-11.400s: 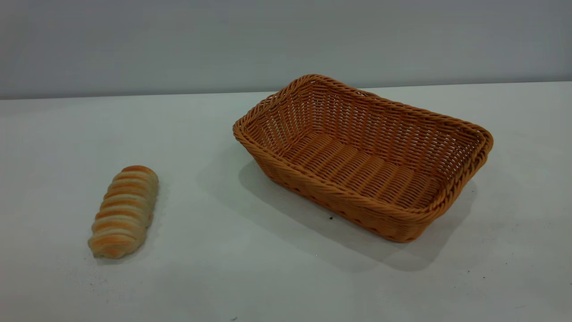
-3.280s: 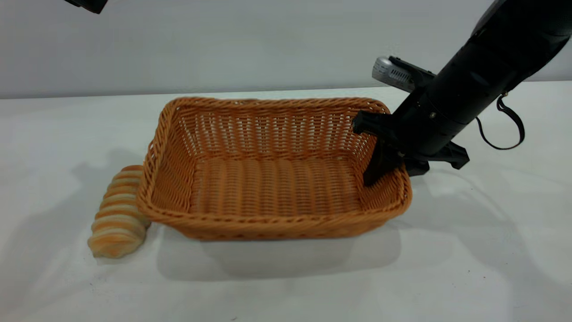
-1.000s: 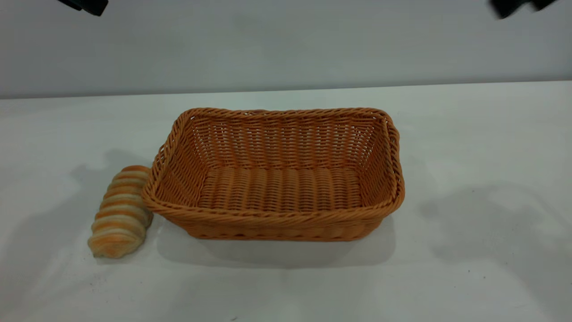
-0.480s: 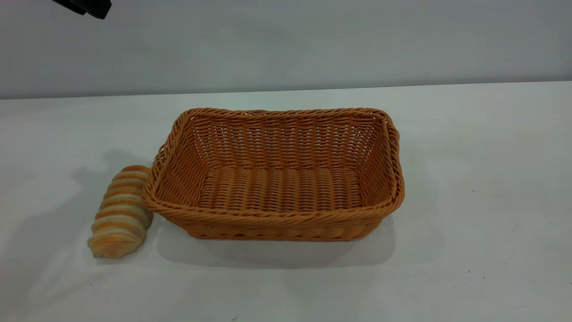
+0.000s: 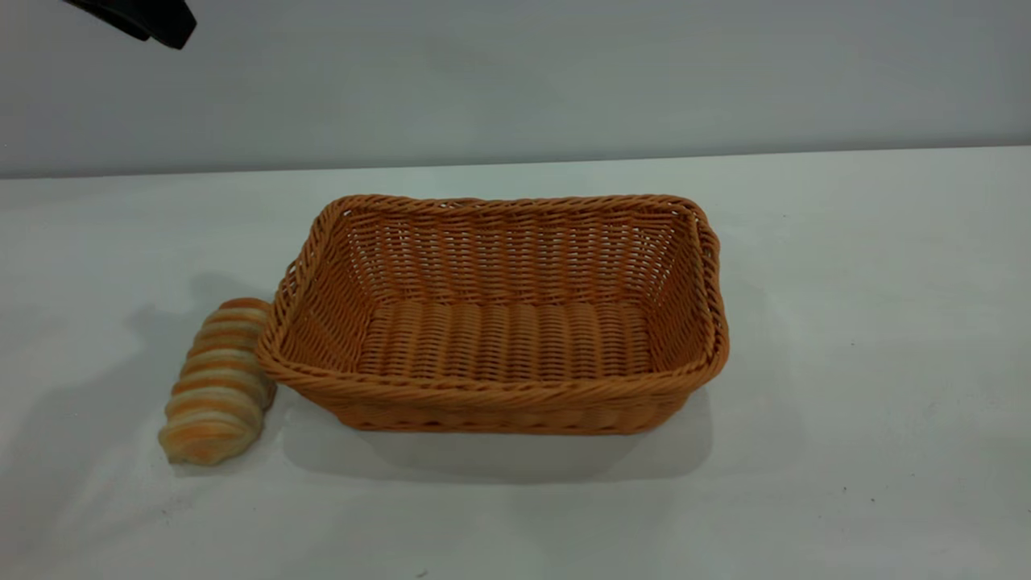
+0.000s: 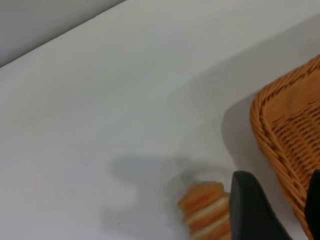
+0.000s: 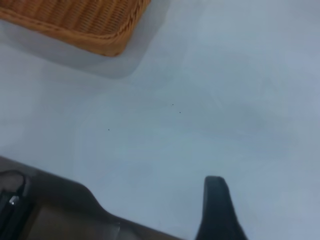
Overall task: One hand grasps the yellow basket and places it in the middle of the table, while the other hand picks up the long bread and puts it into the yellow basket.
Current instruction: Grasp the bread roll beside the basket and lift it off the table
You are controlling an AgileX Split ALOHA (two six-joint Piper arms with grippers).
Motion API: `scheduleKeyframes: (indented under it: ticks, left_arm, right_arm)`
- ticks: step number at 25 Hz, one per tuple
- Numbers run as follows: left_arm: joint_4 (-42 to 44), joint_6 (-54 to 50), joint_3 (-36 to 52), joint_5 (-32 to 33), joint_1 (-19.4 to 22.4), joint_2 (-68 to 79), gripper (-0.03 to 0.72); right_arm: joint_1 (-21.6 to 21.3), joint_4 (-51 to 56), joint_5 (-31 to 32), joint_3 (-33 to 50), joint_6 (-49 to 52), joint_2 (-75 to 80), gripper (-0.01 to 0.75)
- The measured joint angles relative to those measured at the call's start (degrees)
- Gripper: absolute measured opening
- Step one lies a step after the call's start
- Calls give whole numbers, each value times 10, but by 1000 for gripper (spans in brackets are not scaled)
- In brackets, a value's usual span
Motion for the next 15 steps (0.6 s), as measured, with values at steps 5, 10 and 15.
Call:
scheduleKeyframes:
  ticks: [5, 10, 15]
  left_arm:
    - [15, 0, 0, 10, 0, 0, 343]
    - [15, -11, -1, 24, 9, 5, 343]
    - [14, -30, -3, 72, 58, 51, 343]
  right_arm:
    - [0, 0, 24, 6, 2, -49, 493]
    - [0, -1, 42, 9, 5, -72, 493]
    - [0, -1, 52, 9, 17, -97, 493]
